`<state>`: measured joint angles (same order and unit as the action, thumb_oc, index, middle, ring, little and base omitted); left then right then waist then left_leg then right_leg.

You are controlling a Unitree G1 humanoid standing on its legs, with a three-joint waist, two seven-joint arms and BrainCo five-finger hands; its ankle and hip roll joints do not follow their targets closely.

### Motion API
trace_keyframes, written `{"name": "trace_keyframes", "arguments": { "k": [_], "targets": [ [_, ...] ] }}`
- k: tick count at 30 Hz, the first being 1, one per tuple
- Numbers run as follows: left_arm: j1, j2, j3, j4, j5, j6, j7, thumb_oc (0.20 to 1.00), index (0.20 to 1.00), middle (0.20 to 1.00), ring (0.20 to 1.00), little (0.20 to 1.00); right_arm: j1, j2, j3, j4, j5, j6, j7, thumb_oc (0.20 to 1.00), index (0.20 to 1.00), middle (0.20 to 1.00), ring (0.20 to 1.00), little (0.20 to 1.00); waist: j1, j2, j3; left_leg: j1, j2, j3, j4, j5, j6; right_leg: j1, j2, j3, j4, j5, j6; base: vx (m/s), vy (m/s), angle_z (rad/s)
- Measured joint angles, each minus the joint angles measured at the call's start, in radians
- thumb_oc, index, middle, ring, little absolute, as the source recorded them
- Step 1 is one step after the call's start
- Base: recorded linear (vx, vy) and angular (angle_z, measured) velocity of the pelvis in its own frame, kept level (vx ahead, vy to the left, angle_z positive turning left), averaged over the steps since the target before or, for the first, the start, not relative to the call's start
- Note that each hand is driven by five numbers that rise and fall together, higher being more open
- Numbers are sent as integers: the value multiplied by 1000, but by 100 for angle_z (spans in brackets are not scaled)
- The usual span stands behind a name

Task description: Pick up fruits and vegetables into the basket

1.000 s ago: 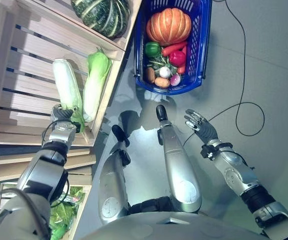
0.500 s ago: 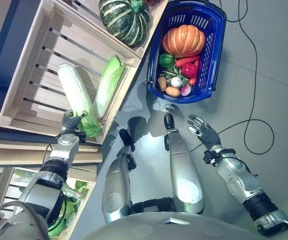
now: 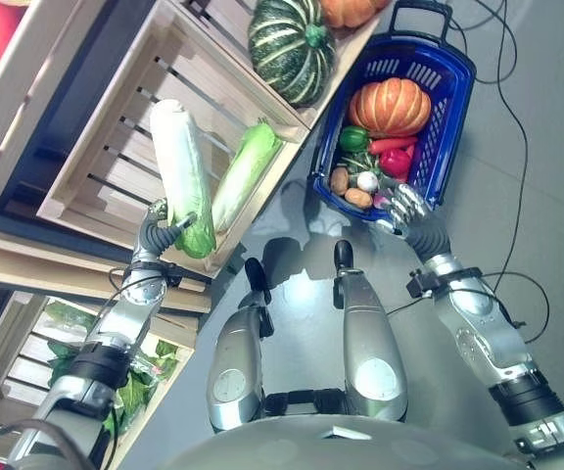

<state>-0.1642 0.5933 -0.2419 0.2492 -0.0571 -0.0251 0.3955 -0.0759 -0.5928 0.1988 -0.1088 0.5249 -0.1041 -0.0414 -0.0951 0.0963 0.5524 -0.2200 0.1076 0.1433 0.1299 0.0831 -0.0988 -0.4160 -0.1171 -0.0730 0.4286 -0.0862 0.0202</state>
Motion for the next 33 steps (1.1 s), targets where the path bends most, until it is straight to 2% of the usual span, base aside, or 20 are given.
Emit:
{"name": "trace_keyframes", "arguments": {
  "k": [3,11,17,24,27,33],
  "targets": [
    [4,50,13,-61,78,1,-13,200,200,200,200,200,-52,-15,-4,-27,5,23,-23,1000,1000,1000,1000,1000,25,1,-1,6,0,-11,1,1,0,16,-2,-11,-6,0,0,18,-55,9],
    [-45,87,9,-142,261,4,-89,200,200,200,200,200,-224,-2,42,-33,56,118,-87,1000,1000,1000,1000,1000,71,2,-3,32,2,-47,0,3,-4,81,-10,-47,-40,4,-5,20,-54,13],
    [-119,90,-33,-153,329,2,-126,200,200,200,200,200,-342,64,133,-34,148,177,-114,1000,1000,1000,1000,1000,95,2,-3,52,1,-62,-7,3,-5,120,-10,-68,-59,5,-4,25,-40,9],
    [-173,88,-104,-157,385,4,-128,200,200,200,200,200,-411,127,210,-31,302,213,-149,1000,1000,1000,1000,1000,116,0,-11,88,2,-70,-19,2,-5,165,-11,-78,-79,5,-1,12,-15,4],
    [-195,84,-147,-157,412,3,-128,200,200,200,200,200,-413,147,223,-16,363,214,-163,1000,1000,1000,1000,1000,122,-3,-31,89,2,-72,-20,2,-4,173,-11,-85,-81,5,-1,24,-30,6],
    [-198,45,-245,-153,493,24,-121,200,200,200,200,200,-408,186,290,52,449,212,-185,1000,1000,1000,1000,1000,121,-6,-131,91,2,-82,-33,2,-4,187,-9,-98,-112,8,3,3,-22,5]
  ]
}}
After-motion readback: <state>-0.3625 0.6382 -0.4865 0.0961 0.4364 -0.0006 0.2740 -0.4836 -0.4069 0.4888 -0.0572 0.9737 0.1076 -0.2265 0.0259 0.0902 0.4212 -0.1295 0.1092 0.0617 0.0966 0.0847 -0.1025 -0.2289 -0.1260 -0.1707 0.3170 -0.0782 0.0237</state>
